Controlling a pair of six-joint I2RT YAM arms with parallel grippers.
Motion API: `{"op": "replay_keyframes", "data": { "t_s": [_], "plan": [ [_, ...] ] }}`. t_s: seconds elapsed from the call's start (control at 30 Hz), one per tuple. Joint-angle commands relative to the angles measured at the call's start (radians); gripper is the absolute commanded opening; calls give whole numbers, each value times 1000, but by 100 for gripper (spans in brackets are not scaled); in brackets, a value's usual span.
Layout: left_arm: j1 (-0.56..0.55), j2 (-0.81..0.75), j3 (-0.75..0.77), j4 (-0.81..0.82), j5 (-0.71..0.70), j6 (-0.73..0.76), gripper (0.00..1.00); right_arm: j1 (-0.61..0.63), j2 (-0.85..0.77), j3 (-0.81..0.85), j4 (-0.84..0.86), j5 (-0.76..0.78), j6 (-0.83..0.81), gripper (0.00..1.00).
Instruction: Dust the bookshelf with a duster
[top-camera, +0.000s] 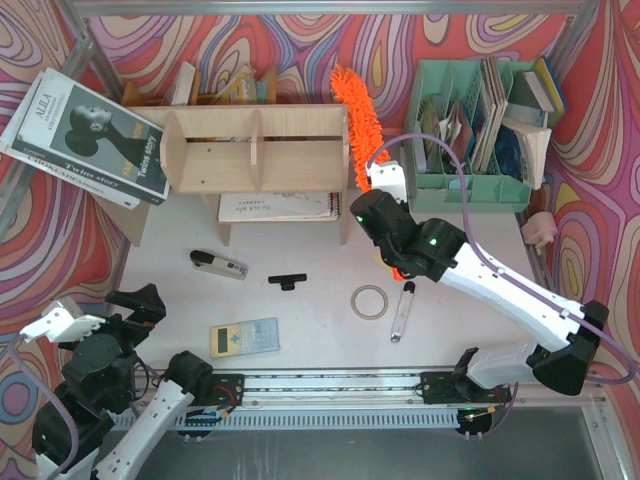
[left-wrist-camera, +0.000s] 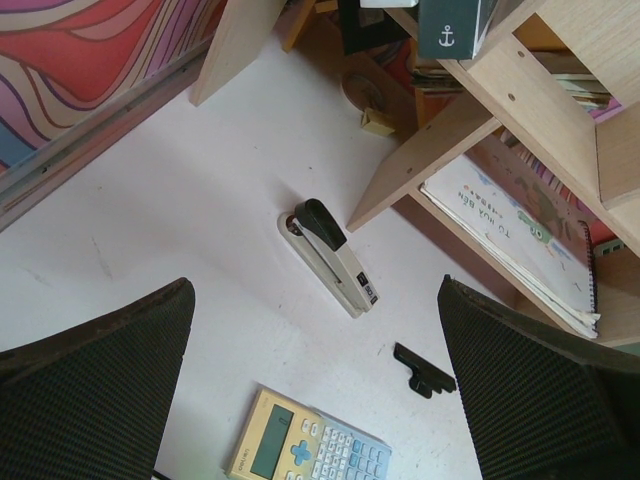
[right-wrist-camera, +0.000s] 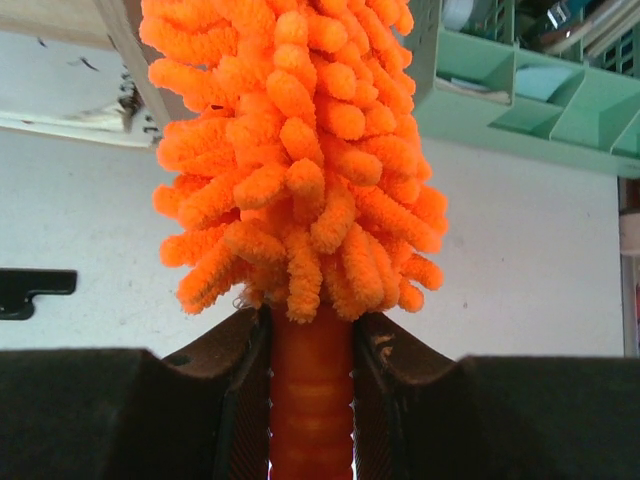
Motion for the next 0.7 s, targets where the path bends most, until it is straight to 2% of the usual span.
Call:
{"op": "replay_keyframes", "data": {
  "t_s": [0.0,0.13,0.3,0.5,0.67],
  "plan": [
    [-7,10,-1,-21,-24,-4,98,-13,-6,-11,-17,73,110,0],
    [-6,9,-1,-20,-22,-4,98,-14,-70,-28,-23,67,171,0],
    [-7,0,-3,-18,-23,-2,98,-14,-201,-104,19,-35,246,0],
    [-7,8,-4,-15,-19,0,98,-12,-283,-232,60,-185,373,0],
    [-7,26,-2,-16,-17,1,98,-13,-370,-396,273,-356,386,0]
  ]
}}
